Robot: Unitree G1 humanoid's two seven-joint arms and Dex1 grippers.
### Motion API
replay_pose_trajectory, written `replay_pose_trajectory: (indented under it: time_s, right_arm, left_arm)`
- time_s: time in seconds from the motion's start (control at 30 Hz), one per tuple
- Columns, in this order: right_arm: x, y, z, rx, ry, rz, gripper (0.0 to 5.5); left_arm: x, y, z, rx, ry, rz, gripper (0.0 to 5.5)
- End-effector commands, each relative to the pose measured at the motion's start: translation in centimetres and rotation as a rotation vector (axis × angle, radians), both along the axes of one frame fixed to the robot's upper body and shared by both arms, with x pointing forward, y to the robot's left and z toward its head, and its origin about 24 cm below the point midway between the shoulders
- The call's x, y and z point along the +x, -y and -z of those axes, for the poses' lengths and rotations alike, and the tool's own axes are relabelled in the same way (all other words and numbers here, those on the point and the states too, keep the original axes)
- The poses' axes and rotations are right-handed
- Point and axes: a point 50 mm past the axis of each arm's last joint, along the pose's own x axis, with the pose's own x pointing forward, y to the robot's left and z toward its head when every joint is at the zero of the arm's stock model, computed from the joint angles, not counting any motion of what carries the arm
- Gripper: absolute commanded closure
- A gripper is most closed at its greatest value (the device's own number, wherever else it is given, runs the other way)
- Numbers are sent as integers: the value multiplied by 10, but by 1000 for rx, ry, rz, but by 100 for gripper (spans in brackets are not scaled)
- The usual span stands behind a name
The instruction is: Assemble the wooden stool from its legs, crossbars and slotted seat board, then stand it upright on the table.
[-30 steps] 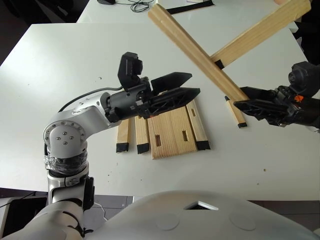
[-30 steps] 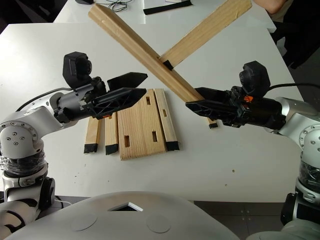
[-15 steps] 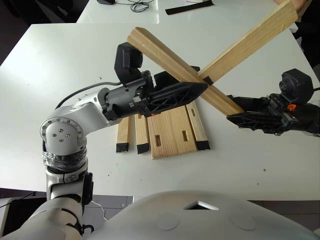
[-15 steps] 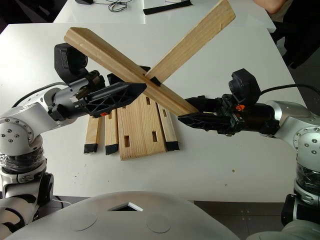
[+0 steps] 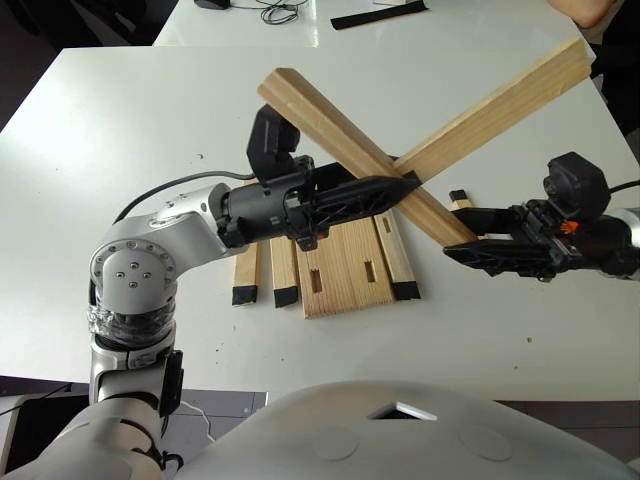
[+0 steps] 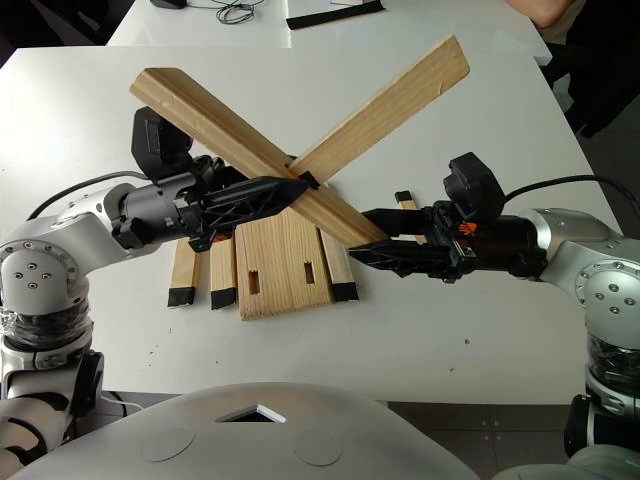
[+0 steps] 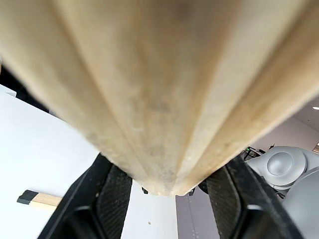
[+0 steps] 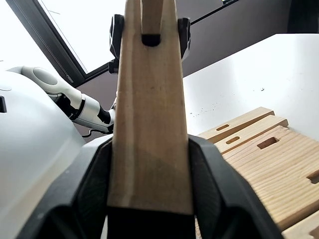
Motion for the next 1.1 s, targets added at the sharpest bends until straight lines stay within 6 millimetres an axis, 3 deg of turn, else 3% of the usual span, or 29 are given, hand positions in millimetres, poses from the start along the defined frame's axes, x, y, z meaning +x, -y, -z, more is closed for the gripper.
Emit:
replay_pose_trajectory:
  time_s: [0.03, 0.3, 0.33, 0.6, 0.77, 0.9, 1.1]
  right_arm:
    - [2, 6, -3, -39, 20, 7, 343]
    - [1, 7, 3, -89, 15, 4, 343]
    - [3, 7, 4, -101, 17, 20, 307]
    - [2, 14, 30, -248, 36, 88, 197]
    - [-5, 32, 55, -368, 39, 194, 120]
    - [-20, 40, 66, -415, 46, 278, 118]
    - [-46, 46, 79, -445, 49, 462, 118]
  left_arm:
    - [-1, -2, 3, 27, 2, -4, 346]
    - [4, -2, 6, 40, -6, -50, 346]
    - [5, -2, 6, 37, -10, -59, 346]
    - [18, -6, 4, 29, -23, -163, 346]
    - [32, -21, -7, 119, 76, -225, 346]
    - [41, -44, -20, 249, 211, -284, 346]
    - [41, -61, -4, 519, 349, -173, 346]
